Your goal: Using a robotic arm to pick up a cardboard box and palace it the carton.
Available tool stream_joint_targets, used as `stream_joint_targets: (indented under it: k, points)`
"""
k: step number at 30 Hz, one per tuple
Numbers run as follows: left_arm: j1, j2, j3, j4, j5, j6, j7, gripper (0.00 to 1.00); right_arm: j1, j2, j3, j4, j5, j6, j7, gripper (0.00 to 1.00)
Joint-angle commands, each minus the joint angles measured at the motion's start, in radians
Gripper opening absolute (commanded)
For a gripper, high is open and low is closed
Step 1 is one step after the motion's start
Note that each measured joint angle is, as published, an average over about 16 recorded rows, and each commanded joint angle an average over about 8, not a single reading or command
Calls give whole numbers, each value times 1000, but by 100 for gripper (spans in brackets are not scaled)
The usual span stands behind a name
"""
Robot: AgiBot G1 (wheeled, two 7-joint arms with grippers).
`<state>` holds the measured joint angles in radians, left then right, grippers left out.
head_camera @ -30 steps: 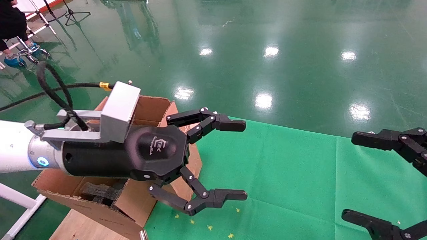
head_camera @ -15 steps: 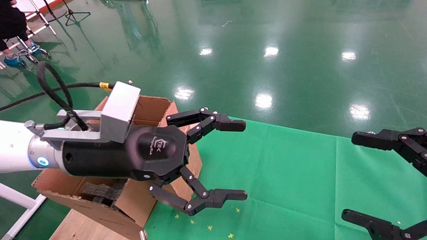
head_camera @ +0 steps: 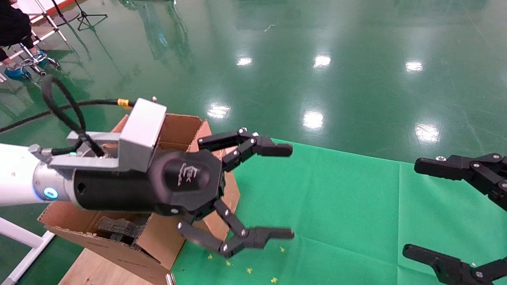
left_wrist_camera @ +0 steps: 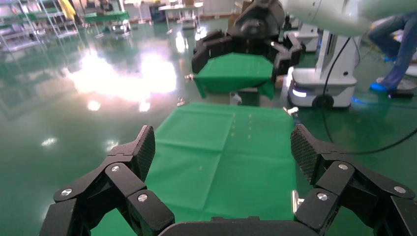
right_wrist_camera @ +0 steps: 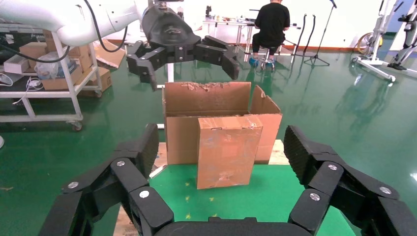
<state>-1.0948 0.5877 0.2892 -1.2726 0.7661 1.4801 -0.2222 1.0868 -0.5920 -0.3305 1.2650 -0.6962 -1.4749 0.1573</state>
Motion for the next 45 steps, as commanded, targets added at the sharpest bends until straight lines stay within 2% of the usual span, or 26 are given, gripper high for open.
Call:
stream_joint_targets:
  k: [1,6,14,20,25,30,36,45]
  points:
    - [-4,-5,0,3,5,-3,-3,100,0,0,0,0,0,0,0,0]
    - [-42,-54,31,2,95,-36,-94,100,0,0,0,0,0,0,0,0]
    - [-141,-125,117,-64,306,-65,-330,100,0,0,0,0,0,0,0,0]
    - [-173,-135,138,-80,353,-61,-374,100,0,0,0,0,0,0,0,0]
    - [-172,-127,138,-61,346,-55,-375,100,0,0,0,0,0,0,0,0]
    - [-223,-104,170,-40,404,-38,-450,100,0,0,0,-1,0,0,0,0]
    - [-338,-59,225,-28,544,-19,-611,100,0,0,0,-1,0,0,0,0]
    - [-498,-4,313,-33,791,24,-913,100,0,0,0,-1,0,0,-1,0]
